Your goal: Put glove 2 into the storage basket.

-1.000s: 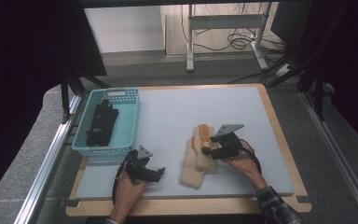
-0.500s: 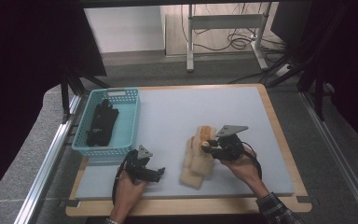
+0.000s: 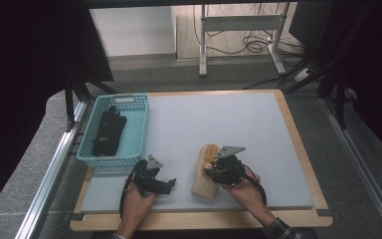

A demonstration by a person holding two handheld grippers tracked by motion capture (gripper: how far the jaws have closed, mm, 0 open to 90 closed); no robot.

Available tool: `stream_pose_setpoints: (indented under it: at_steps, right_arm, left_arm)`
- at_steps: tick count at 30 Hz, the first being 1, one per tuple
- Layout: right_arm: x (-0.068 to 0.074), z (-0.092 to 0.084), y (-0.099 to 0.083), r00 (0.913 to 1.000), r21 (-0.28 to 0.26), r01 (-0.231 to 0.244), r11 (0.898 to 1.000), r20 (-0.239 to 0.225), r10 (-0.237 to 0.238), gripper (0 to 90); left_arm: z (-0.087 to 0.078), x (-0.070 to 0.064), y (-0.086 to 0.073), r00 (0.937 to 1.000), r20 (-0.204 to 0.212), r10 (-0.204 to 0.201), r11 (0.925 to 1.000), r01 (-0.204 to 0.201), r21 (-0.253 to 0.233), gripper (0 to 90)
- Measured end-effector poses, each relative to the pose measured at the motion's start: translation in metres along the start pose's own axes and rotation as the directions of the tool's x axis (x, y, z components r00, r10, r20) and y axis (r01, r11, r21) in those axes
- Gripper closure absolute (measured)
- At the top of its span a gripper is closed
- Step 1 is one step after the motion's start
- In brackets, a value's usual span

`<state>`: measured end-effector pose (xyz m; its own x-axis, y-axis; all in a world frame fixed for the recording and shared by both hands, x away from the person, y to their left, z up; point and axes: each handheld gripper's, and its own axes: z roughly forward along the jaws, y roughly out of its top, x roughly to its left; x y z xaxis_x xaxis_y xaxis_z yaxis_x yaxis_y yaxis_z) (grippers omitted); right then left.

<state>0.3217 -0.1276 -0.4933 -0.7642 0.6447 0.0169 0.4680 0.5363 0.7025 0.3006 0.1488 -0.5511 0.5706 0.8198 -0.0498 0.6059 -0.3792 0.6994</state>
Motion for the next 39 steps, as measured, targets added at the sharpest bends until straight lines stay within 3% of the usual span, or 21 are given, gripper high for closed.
stream_pose_setpoints:
  at_steps: [4,8,12,14,16,20,25,34,39]
  right_arm:
    - [-0.004,-0.006,-0.001,1.0000,-0.042,-0.006,0.999,-0.004,0.006,47.1]
    - [-0.022,-0.025,-0.002,0.9998,-0.086,-0.019,0.996,0.008,0.019,44.9]
    - [-0.044,-0.036,-0.016,0.9988,-0.069,-0.048,0.996,-0.008,0.048,62.4]
    - [-0.049,-0.037,-0.025,0.9990,-0.051,-0.045,0.998,-0.002,0.045,73.3]
    - [-0.052,-0.036,-0.036,0.9986,-0.038,-0.048,0.998,-0.025,0.047,80.0]
    - [-0.047,-0.028,-0.052,0.9977,-0.014,-0.034,0.999,-0.059,0.033,85.5]
    - [-0.035,-0.013,-0.058,0.9946,-0.005,-0.010,1.000,-0.103,0.009,85.8]
    - [-0.013,0.012,-0.044,0.9900,-0.029,0.013,0.999,-0.140,-0.017,85.2]
    - [-0.004,0.029,-0.030,0.9884,-0.040,0.019,0.999,-0.150,-0.025,83.6]
  left_arm:
    - [0.000,0.000,0.000,1.0000,0.000,0.000,1.0000,0.000,0.001,0.5]
    - [0.000,0.000,0.000,1.0000,0.000,0.001,1.0000,-0.001,0.002,0.5]
    - [0.000,0.000,0.000,1.0000,0.000,0.001,1.0000,-0.001,0.001,0.5]
    - [0.000,0.000,0.000,1.0000,0.000,0.003,1.0000,-0.003,0.003,0.5]
    - [0.000,0.000,0.000,1.0000,0.000,0.004,1.0000,-0.004,0.004,0.5]
    - [0.000,0.000,0.000,1.0000,0.000,0.004,1.0000,-0.004,0.004,0.5]
    - [0.000,0.000,0.000,1.0000,0.001,0.003,1.0000,-0.003,0.003,0.5]
    - [-0.004,0.000,-0.002,0.9998,0.010,0.018,0.9998,-0.018,0.003,3.4]
    - [-0.011,0.009,-0.010,0.9994,0.020,0.027,0.9995,-0.027,0.013,1.1]
